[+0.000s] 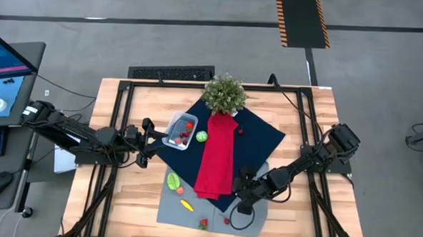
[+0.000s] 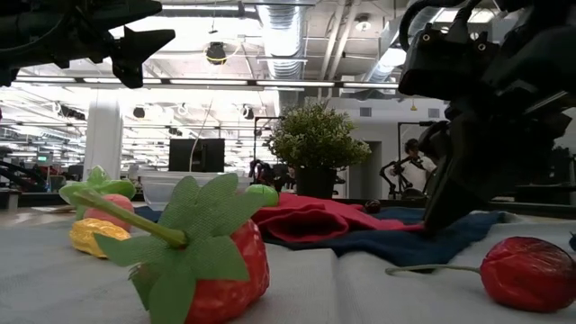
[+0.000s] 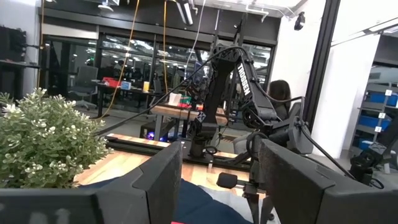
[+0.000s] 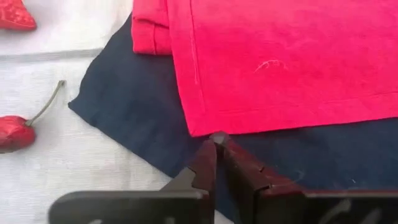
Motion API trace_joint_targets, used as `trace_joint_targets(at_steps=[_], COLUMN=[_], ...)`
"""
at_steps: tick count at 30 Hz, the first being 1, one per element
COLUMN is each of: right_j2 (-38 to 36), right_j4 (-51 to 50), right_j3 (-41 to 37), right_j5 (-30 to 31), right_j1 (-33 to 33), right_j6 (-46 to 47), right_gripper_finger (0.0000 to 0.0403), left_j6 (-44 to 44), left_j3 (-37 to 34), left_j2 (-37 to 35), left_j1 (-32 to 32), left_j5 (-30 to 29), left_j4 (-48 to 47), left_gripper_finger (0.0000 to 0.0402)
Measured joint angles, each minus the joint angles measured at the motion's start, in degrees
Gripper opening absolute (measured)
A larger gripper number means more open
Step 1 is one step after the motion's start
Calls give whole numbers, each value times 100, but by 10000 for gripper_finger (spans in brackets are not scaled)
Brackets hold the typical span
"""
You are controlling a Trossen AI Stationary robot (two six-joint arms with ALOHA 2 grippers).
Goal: Pick and placing Produce into tupperware
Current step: Put the left blueberry into the transparent bin
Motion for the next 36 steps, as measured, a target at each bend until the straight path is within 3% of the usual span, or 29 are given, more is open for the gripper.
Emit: trace_joint_targets(at_steps=[6,26,36], right_j2=[2,2,-5], right_j4=[-20,-79,-955], right_j3=[-2,-3,497], right_j5=[-187,-51,165], right_j1=[-25,-14,151], right_j6=[21,1,19], right_gripper_finger=[11,10,10], left_j6=[0,2,2], left_j3=[0,0,0], left_j2=[0,2,0], left_j1=[1,1,1], left_j5=[0,-5,-5], left_j4=[0,-1,-2], left_gripper_finger=[203,203,203])
